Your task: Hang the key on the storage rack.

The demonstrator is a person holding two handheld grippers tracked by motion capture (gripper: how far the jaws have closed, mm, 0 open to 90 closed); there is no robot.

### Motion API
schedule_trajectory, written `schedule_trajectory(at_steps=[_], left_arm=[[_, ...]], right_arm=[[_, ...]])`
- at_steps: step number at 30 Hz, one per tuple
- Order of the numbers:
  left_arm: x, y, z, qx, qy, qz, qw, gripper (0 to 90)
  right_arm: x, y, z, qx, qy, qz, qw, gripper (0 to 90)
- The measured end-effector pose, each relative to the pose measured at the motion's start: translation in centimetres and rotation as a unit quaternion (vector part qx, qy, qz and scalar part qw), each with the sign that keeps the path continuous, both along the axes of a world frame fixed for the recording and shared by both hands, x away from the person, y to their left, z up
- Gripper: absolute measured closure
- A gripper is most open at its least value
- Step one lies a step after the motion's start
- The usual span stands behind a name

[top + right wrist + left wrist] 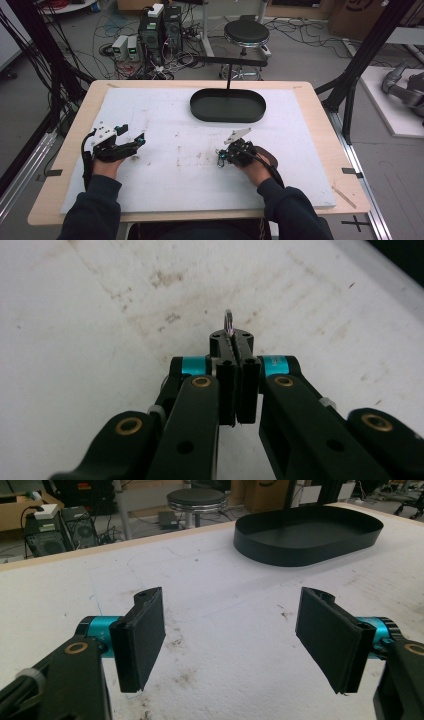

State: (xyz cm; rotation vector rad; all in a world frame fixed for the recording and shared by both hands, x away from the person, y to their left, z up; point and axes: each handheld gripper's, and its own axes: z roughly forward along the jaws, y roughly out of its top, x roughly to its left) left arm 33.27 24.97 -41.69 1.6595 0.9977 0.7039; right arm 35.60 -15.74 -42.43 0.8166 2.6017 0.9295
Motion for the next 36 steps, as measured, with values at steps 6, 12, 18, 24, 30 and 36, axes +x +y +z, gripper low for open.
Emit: schedule_trajectory(at_steps=[6, 12, 18, 24, 30, 36], left_arm=[[0.0, 0.0, 0.0, 0.001, 0.0, 0.001, 1.0, 27.8], [0.0, 0.0, 0.0, 0.001, 0.001, 0.001, 1.0, 27.9], [0.1, -0.1, -0.1, 0.002, 0.001, -0.002, 1.0, 27.8], [0.1, -0.1, -0.1, 0.004, 0.003, -0.002, 1.0, 28.0], [0.1, -0.1, -0.1, 0.003, 0.004, -0.002, 1.0, 28.0], [0.1, -0.2, -0.2, 0.006, 0.006, -0.003, 1.0, 28.0]], right_arm=[[0.2, -1.9, 2.4, 0.033, -0.035, -0.002, 0.9988, 90.0], [1.0, -4.5, 4.3, 0.065, -0.062, -0.021, 0.9957, 90.0], [2.7, -7.2, 6.3, 0.083, -0.084, -0.052, 0.9917, 90.0], [5.4, -9.2, 8.6, 0.091, -0.109, -0.069, 0.9875, 90.0], [8.9, -10.4, 10.2, 0.086, -0.129, -0.094, 0.9834, 90.0], [11.9, -11.7, 11.2, 0.098, -0.144, -0.129, 0.9762, 90.0]])
